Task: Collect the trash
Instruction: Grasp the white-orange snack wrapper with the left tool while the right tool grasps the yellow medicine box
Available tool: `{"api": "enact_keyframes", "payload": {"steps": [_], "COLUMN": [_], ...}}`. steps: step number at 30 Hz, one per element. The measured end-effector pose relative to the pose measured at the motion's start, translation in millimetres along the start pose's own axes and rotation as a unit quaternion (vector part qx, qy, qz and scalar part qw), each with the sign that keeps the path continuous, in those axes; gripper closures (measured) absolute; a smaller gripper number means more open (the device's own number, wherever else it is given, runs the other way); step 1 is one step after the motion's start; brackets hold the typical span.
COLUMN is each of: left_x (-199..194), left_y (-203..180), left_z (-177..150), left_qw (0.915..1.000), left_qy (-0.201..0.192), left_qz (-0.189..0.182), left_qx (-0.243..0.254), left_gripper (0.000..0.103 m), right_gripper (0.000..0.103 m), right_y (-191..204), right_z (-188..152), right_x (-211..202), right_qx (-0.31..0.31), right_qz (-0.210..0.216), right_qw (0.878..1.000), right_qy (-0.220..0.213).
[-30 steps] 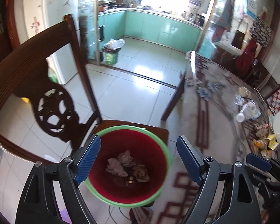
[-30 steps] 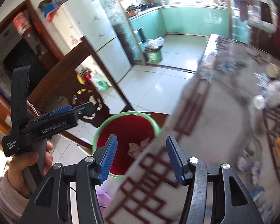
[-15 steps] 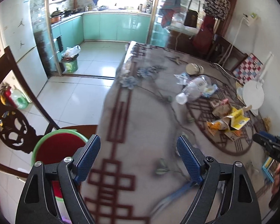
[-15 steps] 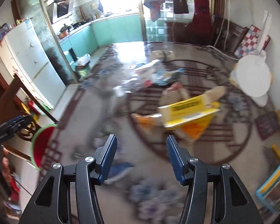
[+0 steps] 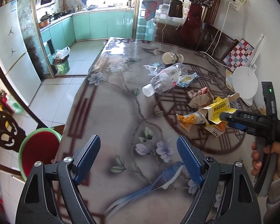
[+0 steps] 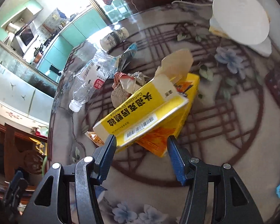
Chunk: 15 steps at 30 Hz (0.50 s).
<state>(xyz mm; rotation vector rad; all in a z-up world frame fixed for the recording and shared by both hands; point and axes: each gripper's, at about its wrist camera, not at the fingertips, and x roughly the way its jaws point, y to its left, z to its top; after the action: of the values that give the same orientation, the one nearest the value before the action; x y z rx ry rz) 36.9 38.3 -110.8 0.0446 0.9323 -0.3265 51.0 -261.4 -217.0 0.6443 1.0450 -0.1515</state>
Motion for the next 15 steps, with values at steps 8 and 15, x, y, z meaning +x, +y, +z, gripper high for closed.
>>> {"api": "enact_keyframes", "payload": {"steps": [8,15], "left_x": [22.5,79.9], "left_y": [-30.1,-85.2], "left_z": [23.0,30.8], "left_qw": [0.9984,0.9807], "left_qy": [-0.002,0.04], "left_qz": [-0.034,-0.107], "left_qx": [0.045,0.159], "left_gripper": [0.019,0.019], "right_gripper": [0.084,0.097], "right_y": [-3.4,-20.4], "right_z": [5.9,-3.3], "right_x": [23.9,-10.0], "right_qx": [0.039,0.017], "right_qz": [0.054,0.078], "right_qw": [0.998,0.996], "right_qy": [0.003,-0.035]}}
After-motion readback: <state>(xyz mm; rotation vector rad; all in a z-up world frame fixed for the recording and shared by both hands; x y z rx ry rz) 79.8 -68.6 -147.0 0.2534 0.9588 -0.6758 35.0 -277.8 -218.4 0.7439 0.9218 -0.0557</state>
